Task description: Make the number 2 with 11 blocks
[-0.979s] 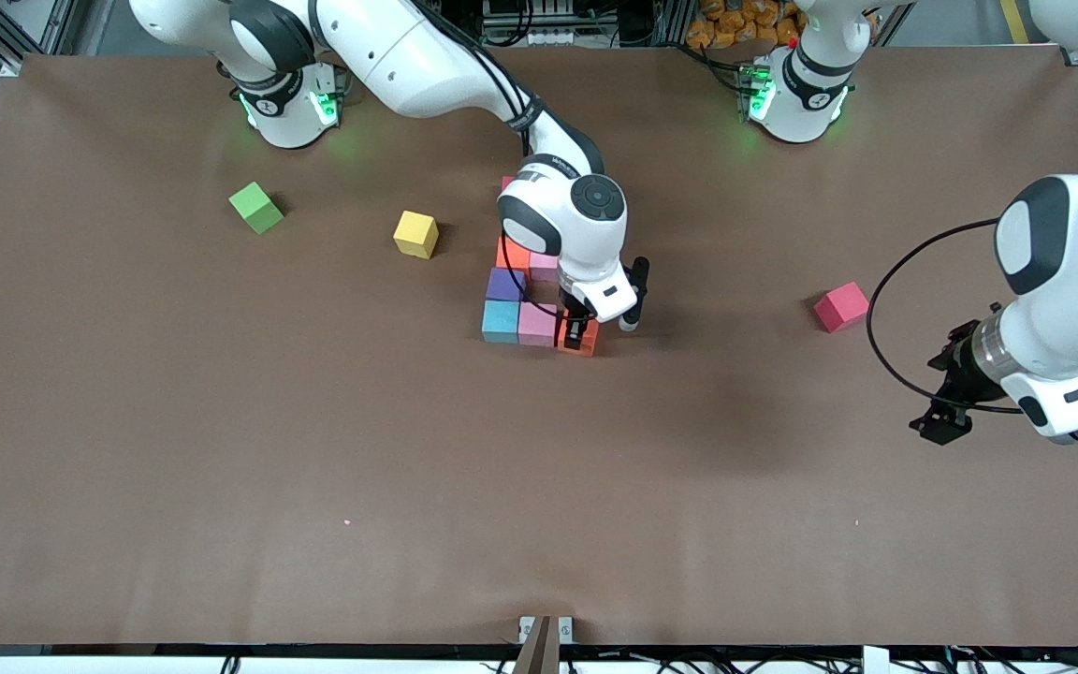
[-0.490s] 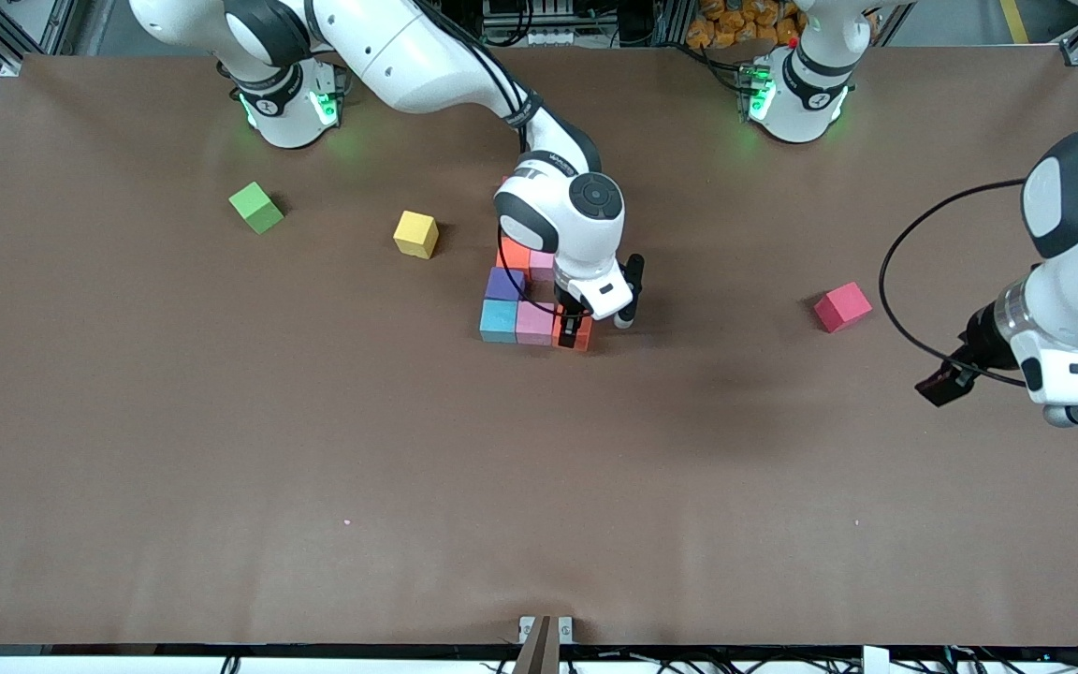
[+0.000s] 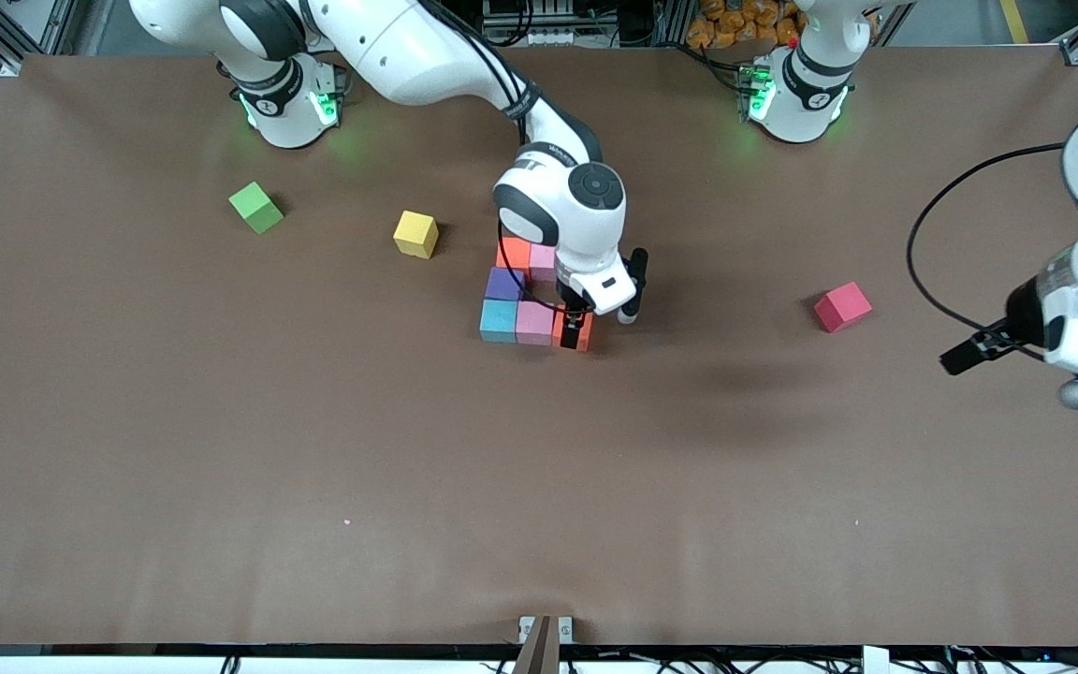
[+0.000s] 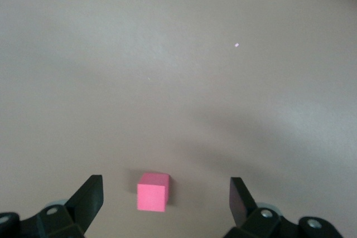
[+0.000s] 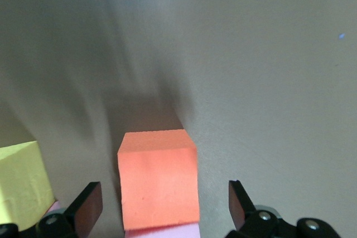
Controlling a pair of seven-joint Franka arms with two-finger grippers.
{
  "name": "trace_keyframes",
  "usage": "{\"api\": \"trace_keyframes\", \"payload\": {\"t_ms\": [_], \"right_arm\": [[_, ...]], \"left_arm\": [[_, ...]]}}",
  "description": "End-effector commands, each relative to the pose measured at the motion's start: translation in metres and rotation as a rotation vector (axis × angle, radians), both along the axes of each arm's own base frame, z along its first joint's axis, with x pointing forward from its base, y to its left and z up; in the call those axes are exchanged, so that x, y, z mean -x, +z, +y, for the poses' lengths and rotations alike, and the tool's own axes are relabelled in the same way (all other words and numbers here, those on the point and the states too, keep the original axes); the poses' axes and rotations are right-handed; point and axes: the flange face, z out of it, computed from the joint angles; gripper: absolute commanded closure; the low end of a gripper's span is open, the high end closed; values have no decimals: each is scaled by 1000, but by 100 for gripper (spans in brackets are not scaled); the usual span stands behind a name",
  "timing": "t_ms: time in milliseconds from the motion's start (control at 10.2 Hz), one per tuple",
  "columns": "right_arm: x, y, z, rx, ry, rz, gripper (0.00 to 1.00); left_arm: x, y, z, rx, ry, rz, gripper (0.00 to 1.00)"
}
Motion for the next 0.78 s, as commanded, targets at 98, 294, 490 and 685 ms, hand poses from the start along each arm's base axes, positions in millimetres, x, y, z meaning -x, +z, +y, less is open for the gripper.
{"api": "trace_keyframes", "payload": {"t_ms": [98,294,490,685], "right_arm": [[18,98,-42,-47,-79,3,0],[-7,165,-113,-119,-200,-1,0],[-32,236,-190,-192,-319,-54,0],[-54,283,-268,-199,-446,-73,0]], "left_arm": [[3,18,13,-4,-104,-7,0],[11,29,8,15,-233,11,0],[29,51,6,43,-343,26,0],[43,72,-1,84,-350,8,0]]}}
